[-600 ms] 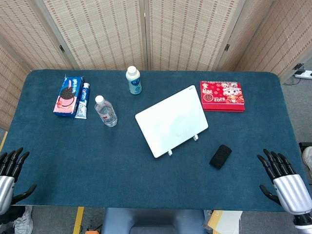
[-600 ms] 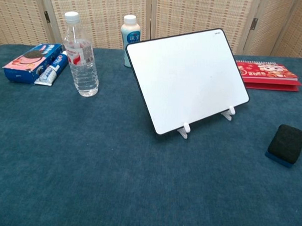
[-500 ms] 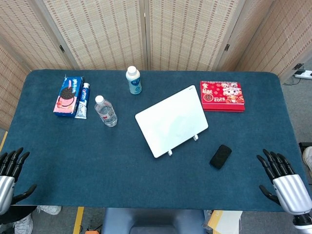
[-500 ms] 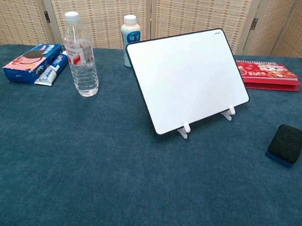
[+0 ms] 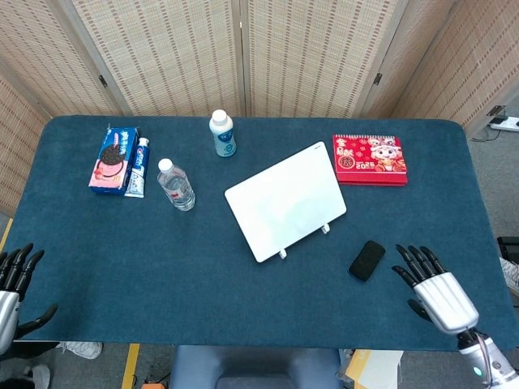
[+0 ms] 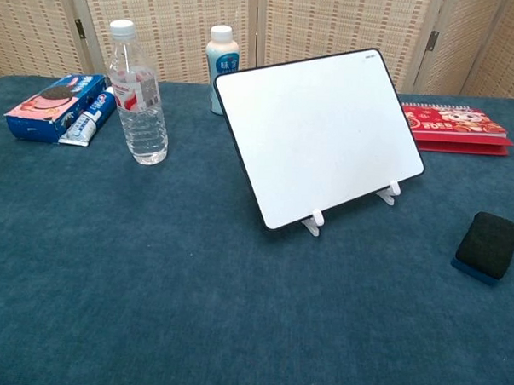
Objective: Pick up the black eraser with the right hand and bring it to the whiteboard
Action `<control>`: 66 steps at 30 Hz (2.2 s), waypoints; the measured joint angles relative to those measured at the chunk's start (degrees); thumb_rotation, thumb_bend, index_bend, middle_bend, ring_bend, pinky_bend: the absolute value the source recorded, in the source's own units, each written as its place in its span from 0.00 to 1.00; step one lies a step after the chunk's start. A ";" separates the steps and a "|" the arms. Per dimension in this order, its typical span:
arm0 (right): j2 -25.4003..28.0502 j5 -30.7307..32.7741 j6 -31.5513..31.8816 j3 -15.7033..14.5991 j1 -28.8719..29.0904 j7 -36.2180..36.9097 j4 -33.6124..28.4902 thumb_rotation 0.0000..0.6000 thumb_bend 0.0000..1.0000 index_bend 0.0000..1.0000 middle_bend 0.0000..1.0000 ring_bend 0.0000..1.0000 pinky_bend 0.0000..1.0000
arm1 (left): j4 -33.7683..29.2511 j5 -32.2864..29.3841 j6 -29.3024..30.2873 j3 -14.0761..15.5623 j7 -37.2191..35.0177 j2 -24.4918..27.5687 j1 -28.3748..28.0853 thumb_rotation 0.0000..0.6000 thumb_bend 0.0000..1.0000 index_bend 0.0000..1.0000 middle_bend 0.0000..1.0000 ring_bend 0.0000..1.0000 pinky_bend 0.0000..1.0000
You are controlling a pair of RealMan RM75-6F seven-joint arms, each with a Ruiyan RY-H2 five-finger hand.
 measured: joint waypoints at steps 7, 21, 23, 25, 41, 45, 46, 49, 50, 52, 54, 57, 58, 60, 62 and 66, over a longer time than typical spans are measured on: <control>-0.96 3.49 -11.64 1.65 6.01 -8.07 -1.42 1.00 0.27 0.26 0.04 0.04 0.09 | -0.06 0.21 0.62 0.06 -0.35 0.11 0.35 1.00 0.24 0.00 0.05 0.05 0.01; -10.54 12.69 -22.02 4.13 13.22 -14.51 5.00 1.00 0.27 0.18 0.03 0.04 0.09 | -0.05 0.37 1.04 0.26 -1.13 0.47 0.75 1.00 0.24 0.00 0.05 0.05 0.01; -11.34 13.53 -22.70 4.28 13.73 -15.13 5.37 1.00 0.27 0.18 0.03 0.04 0.09 | -0.03 0.47 1.54 0.28 -1.51 0.61 0.97 1.00 0.24 0.00 0.05 0.05 0.01; -12.23 14.54 -23.52 4.45 14.51 -16.04 5.70 1.00 0.27 0.18 0.03 0.05 0.09 | 0.00 0.54 1.97 0.27 -1.87 0.74 1.19 1.00 0.24 0.00 0.05 0.05 0.01; -14.43 18.38 -24.47 3.14 16.46 -19.52 7.43 1.00 0.27 0.23 0.03 0.06 0.09 | 0.14 0.65 2.27 0.20 -2.01 0.81 1.53 1.00 0.24 0.00 0.05 0.05 0.01; -15.08 18.87 -24.43 2.89 16.87 -19.67 8.11 1.00 0.27 0.27 0.04 0.07 0.09 | 0.13 0.81 2.35 0.23 -2.06 0.83 1.57 1.00 0.24 0.00 0.05 0.05 0.01; -15.25 18.92 -24.30 2.90 16.92 -19.65 8.25 1.00 0.27 0.30 0.04 0.08 0.09 | 0.15 0.88 2.43 0.24 -2.13 0.84 1.60 1.00 0.24 0.00 0.05 0.05 0.01; -15.96 18.71 -23.25 2.90 17.00 -19.45 8.95 1.00 0.27 0.40 0.08 0.12 0.11 | 0.33 0.98 2.72 0.20 -2.43 0.88 1.70 1.00 0.24 0.00 0.05 0.05 0.01; -16.22 18.58 -22.87 2.87 17.01 -19.37 9.29 1.00 0.27 0.42 0.09 0.13 0.12 | 0.38 0.92 2.80 0.14 -2.44 0.88 1.73 1.00 0.24 0.00 0.05 0.05 0.01; -16.86 18.30 -22.03 2.80 17.02 -19.35 10.15 1.00 0.27 0.48 0.12 0.16 0.14 | 0.43 0.78 2.87 0.05 -2.39 0.86 1.78 1.00 0.24 0.00 0.05 0.05 0.01; -17.42 17.96 -21.03 2.77 16.96 -19.34 10.90 1.00 0.27 0.51 0.15 0.18 0.16 | 0.45 0.78 2.93 0.04 -2.56 0.90 1.81 1.00 0.24 0.00 0.05 0.05 0.01; -17.80 17.30 -19.33 2.68 16.77 -18.65 11.54 1.00 0.27 0.53 0.16 0.20 0.17 | 0.52 0.76 3.19 -0.02 -2.86 0.99 1.93 1.00 0.24 0.00 0.05 0.05 0.01; -17.75 17.11 -18.82 2.67 16.69 -18.26 11.56 1.00 0.27 0.54 0.16 0.20 0.17 | 0.55 0.74 3.21 -0.02 -2.93 1.03 1.97 1.00 0.24 0.00 0.05 0.05 0.01; -17.36 16.64 -17.45 2.68 16.42 -17.33 11.31 1.00 0.27 0.54 0.17 0.20 0.17 | 0.58 0.69 3.25 0.00 -3.07 1.10 2.05 1.00 0.24 0.00 0.05 0.05 0.01; -16.89 16.04 -15.82 2.75 16.11 -16.42 10.84 1.00 0.27 0.54 0.18 0.21 0.17 | 0.58 0.64 3.31 -0.06 -3.06 1.10 2.07 1.00 0.24 0.00 0.05 0.05 0.01; -16.67 14.19 -9.70 3.62 15.12 -14.83 10.34 1.00 0.27 0.55 0.22 0.25 0.17 | 0.52 0.75 3.03 0.01 -2.66 0.94 2.00 1.00 0.24 0.00 0.05 0.05 0.01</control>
